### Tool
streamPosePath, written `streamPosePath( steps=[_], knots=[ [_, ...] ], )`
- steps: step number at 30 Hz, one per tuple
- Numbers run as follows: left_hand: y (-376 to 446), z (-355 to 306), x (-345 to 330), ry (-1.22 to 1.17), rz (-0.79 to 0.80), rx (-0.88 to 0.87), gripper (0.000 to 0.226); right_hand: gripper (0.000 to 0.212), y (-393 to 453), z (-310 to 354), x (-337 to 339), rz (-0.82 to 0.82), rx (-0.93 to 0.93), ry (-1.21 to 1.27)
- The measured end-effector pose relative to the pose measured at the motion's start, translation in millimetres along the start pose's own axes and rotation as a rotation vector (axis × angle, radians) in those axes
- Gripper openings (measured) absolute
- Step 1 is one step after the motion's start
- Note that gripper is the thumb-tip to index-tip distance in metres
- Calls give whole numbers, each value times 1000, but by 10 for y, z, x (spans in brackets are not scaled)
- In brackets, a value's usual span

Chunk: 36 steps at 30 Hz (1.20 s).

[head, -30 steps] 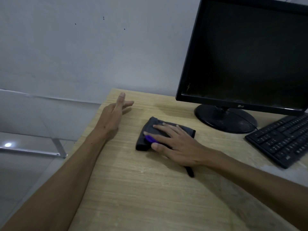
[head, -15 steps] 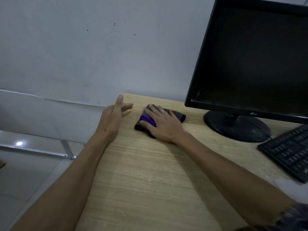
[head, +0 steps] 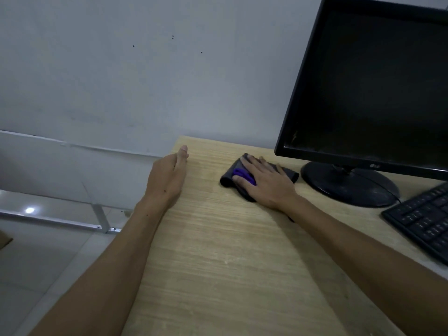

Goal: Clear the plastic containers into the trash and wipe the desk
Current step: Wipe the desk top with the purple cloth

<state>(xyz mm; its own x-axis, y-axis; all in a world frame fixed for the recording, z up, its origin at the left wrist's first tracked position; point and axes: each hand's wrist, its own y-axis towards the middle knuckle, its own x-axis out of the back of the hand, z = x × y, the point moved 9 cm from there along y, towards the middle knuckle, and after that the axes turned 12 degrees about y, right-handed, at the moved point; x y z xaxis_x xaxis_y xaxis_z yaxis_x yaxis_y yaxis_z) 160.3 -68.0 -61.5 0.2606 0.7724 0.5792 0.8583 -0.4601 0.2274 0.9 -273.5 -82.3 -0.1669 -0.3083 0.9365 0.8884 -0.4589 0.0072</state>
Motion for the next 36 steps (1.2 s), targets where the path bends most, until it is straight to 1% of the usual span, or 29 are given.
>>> streamPosePath(
  steps=[4, 6, 8, 10, 12, 14, 16, 17, 19, 21, 24, 26, 28, 32, 34, 36],
  knots=[
    [26, -48, 2, 50, -15, 15, 64, 87, 435, 311, -129, 45, -27, 30],
    [55, -3, 16, 64, -26, 29, 64, 87, 575, 557, -214, 56, -3, 23],
    [94, 77, 62, 46, -35, 54, 65, 84, 639, 866, -315, 81, 61, 4],
    [129, 115, 103, 73, -38, 48, 65, 80, 546, 1147, -413, 107, 165, -2],
    [144, 80, 121, 172, -27, 9, 61, 77, 289, 1319, -457, 108, 286, 14],
    [130, 56, 102, 227, -4, -29, 58, 77, -78, 1336, -459, 146, 390, 23],
    [92, 37, 68, 281, 23, -60, 56, 78, -402, 1170, -416, 191, 453, 5],
    [78, 33, 35, 339, 49, -89, 52, 78, -492, 1043, -361, 203, 457, 3],
    [62, 32, -65, 469, 157, -189, 43, 77, -504, 743, -229, 196, 399, 16],
    [34, 108, -103, 546, 282, -259, 47, 77, -341, 495, -134, 144, 293, 20],
    [-27, 336, 1, 583, 390, -242, 52, 82, 71, 326, -95, 63, 128, 13],
    [-102, 418, 51, 578, 430, -212, 54, 85, 363, 357, -131, 70, 61, 9],
    [-174, 437, 80, 569, 420, -198, 55, 86, 599, 496, -196, 103, 36, 1],
    [-198, 428, 137, 530, 341, -180, 54, 85, 798, 919, -329, 119, 80, -18],
    [-175, 421, 153, 499, 323, -191, 51, 84, 641, 1153, -407, 143, 172, -13],
    [-167, 419, 155, 480, 316, -205, 49, 81, 310, 1290, -471, 144, 296, -4]
  ],
)
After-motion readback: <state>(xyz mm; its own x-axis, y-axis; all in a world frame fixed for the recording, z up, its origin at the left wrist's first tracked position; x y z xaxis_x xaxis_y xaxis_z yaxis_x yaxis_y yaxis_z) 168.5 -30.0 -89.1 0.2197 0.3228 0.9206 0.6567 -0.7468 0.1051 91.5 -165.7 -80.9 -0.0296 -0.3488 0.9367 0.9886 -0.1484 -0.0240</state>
